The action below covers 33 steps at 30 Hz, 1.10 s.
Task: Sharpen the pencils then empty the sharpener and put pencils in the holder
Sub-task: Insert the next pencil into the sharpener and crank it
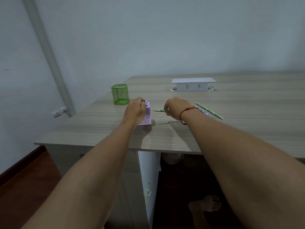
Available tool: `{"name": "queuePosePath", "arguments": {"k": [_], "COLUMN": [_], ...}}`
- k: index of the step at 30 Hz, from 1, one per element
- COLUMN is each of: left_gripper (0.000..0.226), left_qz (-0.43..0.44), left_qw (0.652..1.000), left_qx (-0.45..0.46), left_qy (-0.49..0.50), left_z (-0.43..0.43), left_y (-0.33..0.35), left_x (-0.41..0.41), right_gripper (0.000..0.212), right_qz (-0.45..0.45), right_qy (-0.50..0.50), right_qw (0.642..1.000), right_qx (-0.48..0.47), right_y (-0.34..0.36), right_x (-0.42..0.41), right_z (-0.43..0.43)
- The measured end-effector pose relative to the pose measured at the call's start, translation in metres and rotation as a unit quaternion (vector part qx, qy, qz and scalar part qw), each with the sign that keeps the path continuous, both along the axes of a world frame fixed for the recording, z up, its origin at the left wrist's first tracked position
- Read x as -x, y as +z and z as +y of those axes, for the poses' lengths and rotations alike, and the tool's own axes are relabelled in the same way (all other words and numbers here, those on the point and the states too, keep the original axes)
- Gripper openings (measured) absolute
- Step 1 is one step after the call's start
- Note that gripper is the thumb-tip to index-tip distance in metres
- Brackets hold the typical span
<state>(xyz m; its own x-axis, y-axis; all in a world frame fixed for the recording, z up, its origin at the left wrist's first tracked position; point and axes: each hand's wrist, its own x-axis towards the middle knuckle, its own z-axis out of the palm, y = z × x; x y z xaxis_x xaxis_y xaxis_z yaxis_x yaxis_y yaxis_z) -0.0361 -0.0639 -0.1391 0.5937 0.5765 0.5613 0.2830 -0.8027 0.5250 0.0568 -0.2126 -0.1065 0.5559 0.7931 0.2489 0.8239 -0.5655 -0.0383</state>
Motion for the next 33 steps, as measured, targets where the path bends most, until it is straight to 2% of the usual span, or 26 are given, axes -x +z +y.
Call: {"name": "queuePosePath", "arguments": {"k": [18, 24, 30, 33], "left_gripper": [0.027, 0.027, 0.025, 0.031], "left_qz": [0.004, 0.006, 0.015, 0.009], "left_qw": [1.0, 1.0, 0.998, 0.999], "left_qx": [0.001, -0.023, -0.053, -0.044], "left_qy": [0.001, 0.002, 0.01, -0.014], "left_z": [0.0, -0.009, -0.004, 0.003], "left_y": [0.0, 0.002, 0.002, 0.003], "left_x": [0.001, -0.001, 0.003, 0.003], "right_gripper": [0.027, 0.026, 0.029, 0.024], "right_qz": [-0.04, -0.105, -0.071, -0.039], "right_qy": [0.005, 0.038, 0.091, 0.081], "right_qw": [0.999, 0.993, 0.993, 0.996], "right_qx": [0.022, 0.033, 0.033, 0.013], "right_y": [0.005, 0.007, 0.005, 0.007], "right_x": [0.009, 0.015, 0.028, 0.023], "right_z": [0.014, 0.026, 0.043, 0.047]}}
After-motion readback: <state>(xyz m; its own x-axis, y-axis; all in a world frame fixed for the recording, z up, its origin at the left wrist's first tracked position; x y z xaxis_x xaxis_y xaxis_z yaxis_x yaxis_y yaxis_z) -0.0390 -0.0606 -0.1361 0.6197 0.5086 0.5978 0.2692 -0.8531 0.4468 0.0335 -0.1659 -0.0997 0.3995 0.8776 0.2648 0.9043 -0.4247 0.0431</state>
